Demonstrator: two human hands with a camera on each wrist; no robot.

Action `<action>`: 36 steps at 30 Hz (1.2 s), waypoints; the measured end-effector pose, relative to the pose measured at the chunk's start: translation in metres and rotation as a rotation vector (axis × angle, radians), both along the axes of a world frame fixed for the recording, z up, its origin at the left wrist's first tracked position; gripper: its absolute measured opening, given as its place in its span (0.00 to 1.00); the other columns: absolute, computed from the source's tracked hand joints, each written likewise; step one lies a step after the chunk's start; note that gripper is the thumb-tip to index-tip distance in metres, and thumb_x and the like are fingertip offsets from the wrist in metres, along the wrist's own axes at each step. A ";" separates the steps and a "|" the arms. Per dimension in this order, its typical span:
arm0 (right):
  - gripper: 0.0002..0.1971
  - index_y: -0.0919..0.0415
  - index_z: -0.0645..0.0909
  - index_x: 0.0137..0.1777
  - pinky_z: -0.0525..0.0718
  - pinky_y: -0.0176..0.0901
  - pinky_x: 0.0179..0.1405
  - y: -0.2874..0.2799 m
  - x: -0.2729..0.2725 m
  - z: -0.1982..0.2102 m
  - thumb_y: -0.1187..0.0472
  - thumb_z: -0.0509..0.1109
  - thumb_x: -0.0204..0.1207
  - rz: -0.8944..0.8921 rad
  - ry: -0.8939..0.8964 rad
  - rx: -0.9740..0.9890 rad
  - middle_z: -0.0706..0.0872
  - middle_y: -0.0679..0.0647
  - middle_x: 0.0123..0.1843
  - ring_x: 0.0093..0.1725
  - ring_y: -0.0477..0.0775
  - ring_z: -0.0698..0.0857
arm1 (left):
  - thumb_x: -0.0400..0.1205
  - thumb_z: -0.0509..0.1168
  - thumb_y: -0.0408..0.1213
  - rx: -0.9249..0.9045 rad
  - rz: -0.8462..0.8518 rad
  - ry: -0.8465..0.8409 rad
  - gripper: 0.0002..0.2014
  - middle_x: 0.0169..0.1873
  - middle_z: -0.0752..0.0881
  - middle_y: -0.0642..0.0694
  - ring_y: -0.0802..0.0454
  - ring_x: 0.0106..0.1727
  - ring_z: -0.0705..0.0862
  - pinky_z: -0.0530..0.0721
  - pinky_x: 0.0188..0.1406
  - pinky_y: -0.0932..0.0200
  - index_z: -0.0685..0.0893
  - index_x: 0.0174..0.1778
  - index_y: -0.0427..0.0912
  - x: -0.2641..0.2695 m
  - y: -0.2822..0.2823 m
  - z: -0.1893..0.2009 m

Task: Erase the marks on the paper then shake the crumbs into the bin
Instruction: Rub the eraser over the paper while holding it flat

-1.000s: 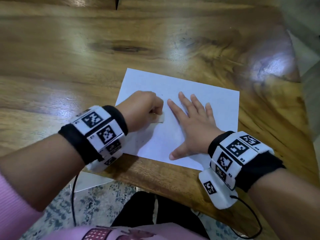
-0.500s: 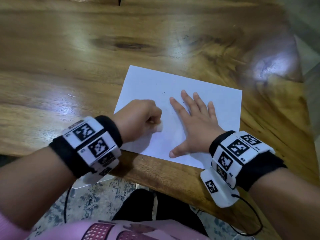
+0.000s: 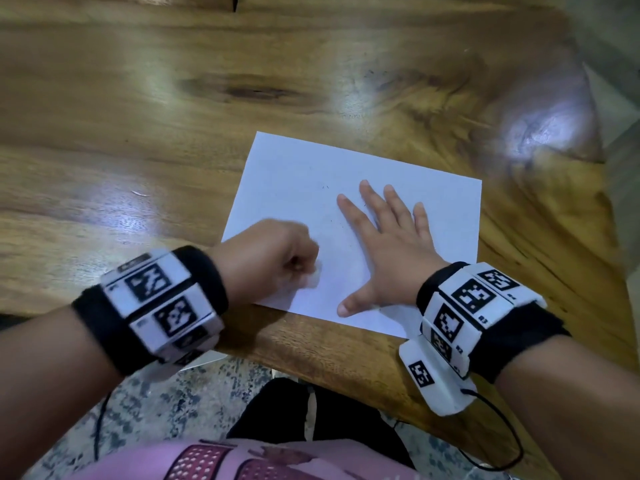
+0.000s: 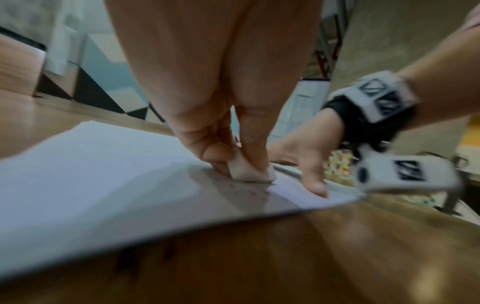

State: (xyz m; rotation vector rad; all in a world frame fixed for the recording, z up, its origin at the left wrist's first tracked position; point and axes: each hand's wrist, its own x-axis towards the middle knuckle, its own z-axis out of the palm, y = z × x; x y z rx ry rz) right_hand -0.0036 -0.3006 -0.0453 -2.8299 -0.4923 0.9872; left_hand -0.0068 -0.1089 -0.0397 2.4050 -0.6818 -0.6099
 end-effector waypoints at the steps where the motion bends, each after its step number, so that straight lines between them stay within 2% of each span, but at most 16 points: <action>1: 0.72 0.40 0.24 0.79 0.25 0.63 0.75 0.000 0.000 0.000 0.29 0.78 0.49 0.001 0.000 0.000 0.18 0.45 0.78 0.77 0.53 0.19 | 0.71 0.72 0.36 0.011 -0.022 0.041 0.06 0.33 0.81 0.46 0.49 0.36 0.81 0.73 0.35 0.62 0.84 0.31 0.40 -0.005 0.001 0.000; 3: 0.72 0.41 0.24 0.79 0.25 0.63 0.75 0.001 0.000 0.000 0.29 0.78 0.49 0.003 -0.001 0.000 0.18 0.45 0.78 0.77 0.54 0.19 | 0.71 0.71 0.33 0.021 -0.022 0.020 0.02 0.34 0.81 0.47 0.49 0.38 0.81 0.72 0.35 0.63 0.85 0.34 0.39 0.004 -0.007 0.002; 5: 0.72 0.41 0.25 0.79 0.25 0.63 0.74 0.001 0.000 0.000 0.29 0.78 0.49 0.004 0.001 0.003 0.18 0.45 0.78 0.77 0.54 0.20 | 0.72 0.69 0.33 0.044 0.006 -0.044 0.02 0.34 0.78 0.48 0.47 0.38 0.79 0.65 0.33 0.62 0.85 0.37 0.38 0.026 -0.025 0.003; 7: 0.72 0.42 0.27 0.80 0.25 0.63 0.74 0.000 0.000 0.000 0.29 0.78 0.49 0.007 -0.007 0.004 0.18 0.45 0.78 0.77 0.54 0.20 | 0.73 0.68 0.33 0.063 0.030 -0.058 0.03 0.34 0.79 0.48 0.46 0.39 0.80 0.66 0.37 0.62 0.84 0.40 0.38 0.040 -0.040 0.004; 9: 0.72 0.43 0.25 0.79 0.25 0.63 0.74 0.000 0.000 0.001 0.29 0.78 0.50 0.011 -0.009 0.000 0.18 0.45 0.78 0.77 0.54 0.20 | 0.73 0.66 0.31 0.066 0.006 -0.076 0.01 0.34 0.80 0.46 0.46 0.39 0.79 0.65 0.37 0.61 0.83 0.38 0.39 0.033 -0.039 0.002; 12: 0.73 0.43 0.22 0.78 0.24 0.62 0.73 0.000 -0.001 -0.001 0.29 0.78 0.51 0.007 -0.012 0.004 0.18 0.45 0.78 0.77 0.53 0.20 | 0.74 0.65 0.34 0.070 -0.111 -0.011 0.05 0.35 0.82 0.44 0.46 0.38 0.81 0.74 0.38 0.56 0.83 0.33 0.38 -0.001 -0.020 0.001; 14: 0.73 0.43 0.22 0.78 0.23 0.62 0.73 0.000 -0.001 -0.001 0.29 0.78 0.51 0.007 -0.007 0.009 0.17 0.45 0.78 0.76 0.53 0.19 | 0.73 0.64 0.36 0.066 -0.130 0.037 0.06 0.36 0.82 0.44 0.47 0.38 0.81 0.77 0.40 0.55 0.83 0.33 0.39 -0.008 -0.016 0.000; 19: 0.73 0.42 0.22 0.78 0.23 0.62 0.74 0.000 -0.001 -0.001 0.30 0.79 0.50 0.002 -0.020 0.024 0.18 0.44 0.78 0.77 0.52 0.19 | 0.74 0.64 0.28 0.056 -0.028 -0.055 0.06 0.37 0.78 0.48 0.52 0.40 0.75 0.62 0.35 0.67 0.85 0.38 0.42 0.032 -0.043 0.004; 21: 0.73 0.43 0.22 0.78 0.24 0.61 0.73 -0.001 -0.001 -0.001 0.30 0.79 0.50 0.000 -0.022 0.023 0.18 0.43 0.78 0.77 0.52 0.20 | 0.73 0.64 0.28 0.040 -0.035 -0.088 0.10 0.34 0.77 0.48 0.51 0.38 0.76 0.64 0.36 0.65 0.81 0.30 0.47 0.026 -0.040 0.001; 22: 0.74 0.44 0.22 0.78 0.24 0.60 0.73 -0.001 -0.001 -0.001 0.29 0.79 0.50 -0.001 -0.022 0.021 0.18 0.43 0.78 0.77 0.52 0.20 | 0.72 0.63 0.31 0.028 -0.045 -0.081 0.08 0.32 0.76 0.48 0.49 0.36 0.77 0.66 0.36 0.63 0.79 0.27 0.46 0.016 -0.033 0.001; 24: 0.74 0.45 0.22 0.78 0.23 0.60 0.73 -0.001 0.000 -0.002 0.29 0.79 0.50 -0.004 -0.020 0.017 0.18 0.43 0.78 0.77 0.52 0.20 | 0.72 0.64 0.37 0.036 -0.083 0.005 0.07 0.31 0.77 0.48 0.48 0.34 0.77 0.69 0.34 0.62 0.80 0.28 0.41 -0.005 -0.017 0.001; 26: 0.74 0.45 0.22 0.78 0.23 0.61 0.73 -0.001 -0.001 -0.002 0.29 0.79 0.50 0.000 -0.017 0.017 0.18 0.43 0.78 0.77 0.52 0.19 | 0.74 0.67 0.37 0.060 -0.102 0.080 0.07 0.33 0.77 0.49 0.51 0.35 0.78 0.69 0.33 0.67 0.82 0.30 0.42 -0.013 -0.010 0.000; 30: 0.74 0.45 0.23 0.79 0.24 0.61 0.74 -0.001 -0.001 -0.001 0.30 0.79 0.50 -0.004 -0.021 0.027 0.18 0.43 0.78 0.77 0.52 0.20 | 0.72 0.65 0.29 0.062 -0.033 -0.084 0.02 0.34 0.76 0.47 0.46 0.39 0.78 0.64 0.31 0.64 0.83 0.36 0.38 0.021 -0.037 0.006; 33: 0.75 0.50 0.22 0.79 0.24 0.60 0.75 -0.001 -0.001 0.000 0.29 0.78 0.49 -0.010 -0.024 0.027 0.19 0.43 0.78 0.77 0.51 0.21 | 0.75 0.65 0.30 0.073 0.012 -0.065 0.03 0.37 0.77 0.47 0.51 0.40 0.74 0.66 0.31 0.62 0.84 0.41 0.36 0.032 -0.055 0.007; 34: 0.76 0.51 0.21 0.78 0.24 0.59 0.75 -0.001 -0.002 -0.001 0.29 0.78 0.49 -0.014 -0.026 0.027 0.19 0.42 0.79 0.78 0.50 0.21 | 0.74 0.64 0.29 0.071 0.003 -0.054 0.03 0.37 0.79 0.45 0.50 0.40 0.76 0.65 0.31 0.63 0.84 0.40 0.36 0.025 -0.053 0.006; 36: 0.78 0.52 0.20 0.78 0.24 0.58 0.74 -0.001 -0.002 -0.002 0.29 0.79 0.47 -0.025 -0.035 0.034 0.20 0.42 0.79 0.78 0.49 0.21 | 0.73 0.64 0.29 0.072 -0.062 -0.018 0.03 0.36 0.82 0.43 0.46 0.39 0.79 0.71 0.36 0.59 0.83 0.35 0.37 0.003 -0.041 0.003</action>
